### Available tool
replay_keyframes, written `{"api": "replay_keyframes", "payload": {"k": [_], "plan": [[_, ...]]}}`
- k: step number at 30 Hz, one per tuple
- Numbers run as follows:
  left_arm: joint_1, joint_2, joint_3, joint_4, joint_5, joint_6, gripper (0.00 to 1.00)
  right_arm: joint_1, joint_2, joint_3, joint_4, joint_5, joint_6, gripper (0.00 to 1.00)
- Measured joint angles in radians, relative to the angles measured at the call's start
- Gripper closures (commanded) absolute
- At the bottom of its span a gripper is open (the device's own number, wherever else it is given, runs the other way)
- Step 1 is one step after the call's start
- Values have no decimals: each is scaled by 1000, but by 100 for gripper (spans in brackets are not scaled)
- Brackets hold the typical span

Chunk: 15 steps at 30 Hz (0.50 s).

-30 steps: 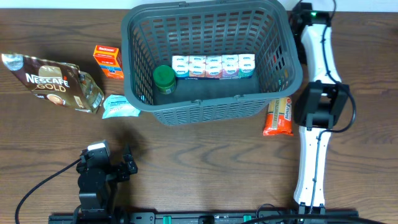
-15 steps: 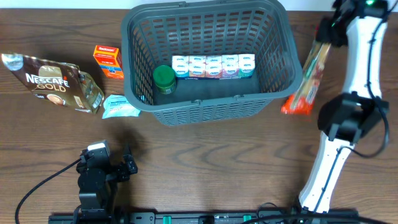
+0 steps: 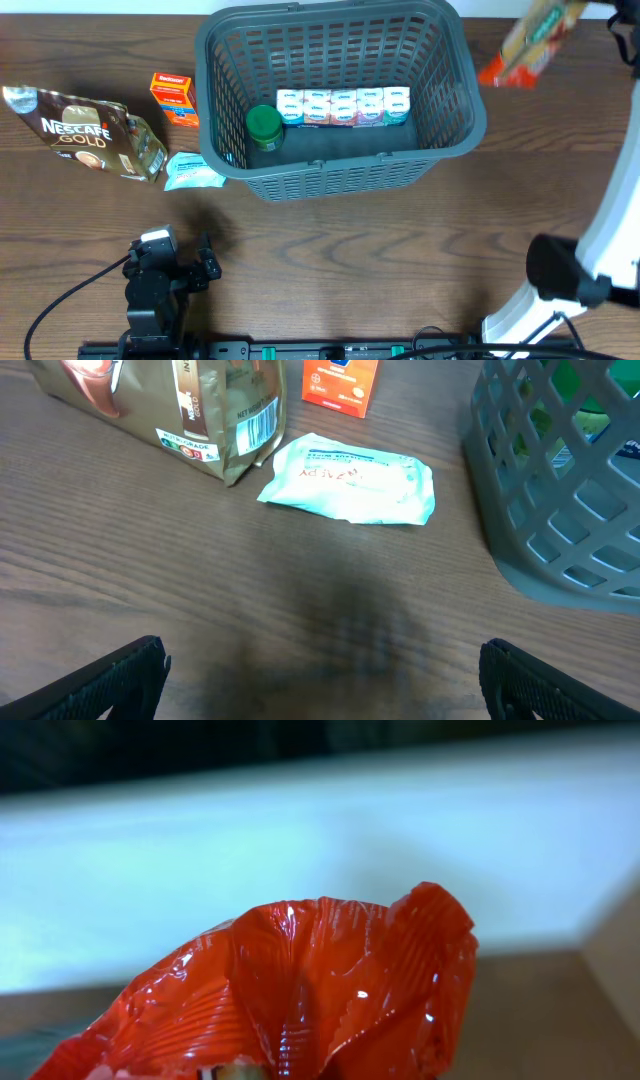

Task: Pack container
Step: 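Lift the pasta packet into the basket and release it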

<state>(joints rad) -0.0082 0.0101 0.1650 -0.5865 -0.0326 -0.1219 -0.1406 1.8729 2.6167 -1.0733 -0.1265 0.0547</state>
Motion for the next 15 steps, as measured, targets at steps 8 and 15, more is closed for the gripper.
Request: {"api": "replay_keyframes", "payload": {"k": [8, 15], "plan": [[0, 0, 0, 0, 0, 0, 1, 129, -138, 0, 116, -217, -92, 99], [0, 0, 0, 0, 0, 0, 1, 216, -132, 0, 42, -484, -182, 99]]}}
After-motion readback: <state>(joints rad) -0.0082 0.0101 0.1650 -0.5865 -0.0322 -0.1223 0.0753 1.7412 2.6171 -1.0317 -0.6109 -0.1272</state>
